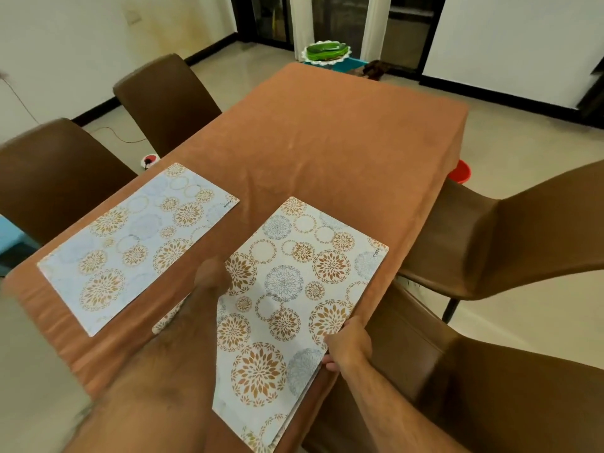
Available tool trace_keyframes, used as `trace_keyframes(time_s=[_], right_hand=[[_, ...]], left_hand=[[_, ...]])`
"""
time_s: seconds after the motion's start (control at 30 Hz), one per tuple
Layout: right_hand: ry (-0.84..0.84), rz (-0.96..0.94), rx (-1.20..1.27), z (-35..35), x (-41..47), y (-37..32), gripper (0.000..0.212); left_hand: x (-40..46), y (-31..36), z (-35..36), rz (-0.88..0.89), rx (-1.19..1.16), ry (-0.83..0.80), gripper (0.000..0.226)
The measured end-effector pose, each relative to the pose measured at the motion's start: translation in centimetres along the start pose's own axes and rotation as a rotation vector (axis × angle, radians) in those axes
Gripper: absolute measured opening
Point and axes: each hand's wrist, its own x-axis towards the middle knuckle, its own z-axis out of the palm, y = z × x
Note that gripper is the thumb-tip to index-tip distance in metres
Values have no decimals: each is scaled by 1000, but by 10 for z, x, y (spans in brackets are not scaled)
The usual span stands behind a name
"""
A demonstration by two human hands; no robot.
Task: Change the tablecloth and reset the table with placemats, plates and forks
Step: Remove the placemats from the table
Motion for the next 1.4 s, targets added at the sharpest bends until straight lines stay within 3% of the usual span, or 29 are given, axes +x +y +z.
trace_keyframes(time_s=[0.1,0.2,0.3,0.5,0.67,0.77,0.87,0.9,0.97,1.03,1.23,1.4], right_hand=[[53,0,-17,10,7,5,62],[136,17,-125,6,-3,-5,28],[140,33,-117,6,-4,-5,22],[31,57,-5,-3,-8,-13,36],[-79,70,107,-13,-3,-16,72],[-203,35,237,-12,-5,-21,70],[-329,-26,331,-2,-3,-25,83],[-388,-36,368,2,-1,-26,76],[-442,-44,424,8,-15,-37,42],[-464,-39,448,19,-31,-48,25],[-326,-64,334,88,-69,-71,8],[-120,-55,329,163,-71,-68,21]], left_hand=[[7,-3,1,-16,-61,-32,39],[8,0,-4,-16,-111,-59,27],[12,-4,-4,-4,-148,-79,32],[-6,-1,-34,57,-399,-136,36],[-43,3,-84,80,-606,-210,32],[-73,7,-119,88,-725,-279,35],[-96,2,-151,92,-770,-261,38],[-100,-2,-159,77,-769,-246,40],[-107,-16,-176,34,-730,-201,46],[-111,-35,-193,-11,-666,-134,48],[-104,-108,-206,-124,-491,5,46],[-57,-180,-191,-89,-434,-43,50]])
